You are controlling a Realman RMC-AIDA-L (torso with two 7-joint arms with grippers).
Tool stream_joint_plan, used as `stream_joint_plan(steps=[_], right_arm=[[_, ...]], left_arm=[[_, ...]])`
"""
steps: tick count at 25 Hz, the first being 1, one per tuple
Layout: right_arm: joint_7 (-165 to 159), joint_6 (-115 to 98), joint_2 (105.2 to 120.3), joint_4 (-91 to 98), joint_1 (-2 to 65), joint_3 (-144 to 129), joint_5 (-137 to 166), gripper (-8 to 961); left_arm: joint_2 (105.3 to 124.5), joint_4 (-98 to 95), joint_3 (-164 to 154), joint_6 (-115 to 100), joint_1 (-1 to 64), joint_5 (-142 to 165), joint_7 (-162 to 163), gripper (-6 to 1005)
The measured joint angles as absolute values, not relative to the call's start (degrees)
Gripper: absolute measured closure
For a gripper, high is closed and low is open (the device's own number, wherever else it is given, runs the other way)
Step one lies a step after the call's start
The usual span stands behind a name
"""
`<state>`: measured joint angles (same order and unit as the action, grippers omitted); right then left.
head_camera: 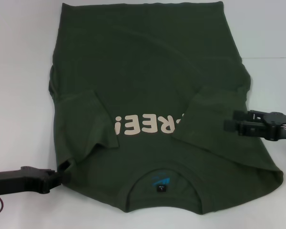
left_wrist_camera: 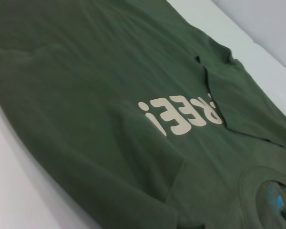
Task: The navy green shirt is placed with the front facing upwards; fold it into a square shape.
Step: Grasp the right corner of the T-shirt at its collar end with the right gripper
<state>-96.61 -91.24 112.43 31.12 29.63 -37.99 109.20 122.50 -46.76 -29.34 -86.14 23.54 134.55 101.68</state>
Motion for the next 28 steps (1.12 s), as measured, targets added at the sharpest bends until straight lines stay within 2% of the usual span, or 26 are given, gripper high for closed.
stream_joint_plan(steps=[7,18,22,28], right_arm=[[-104.0,-91.2,110.17,31.9,29.0,-38.0,114.5,24],[-115.6,-91.0,107.24,34.0,23.2,-36.9,118.7,24],[-117.1,-90.4,107.07,34.0,22.8,-36.4,120.5,24],[-117.9,-88.6,107.66,34.0,23.4,-36.1,123.9,24]], left_arm=[[122.45,-48.0,-28.6,-88.6,23.4,134.6,102.6,962],[122.40,-48.7,-28.7,-88.6,22.5,134.6,103.7,963],[122.53,-48.7,-28.7,-88.6,22.5,134.6,103.7,963],[122.62,-48.7,-28.7,-88.3,22.8,134.6,103.5,963]])
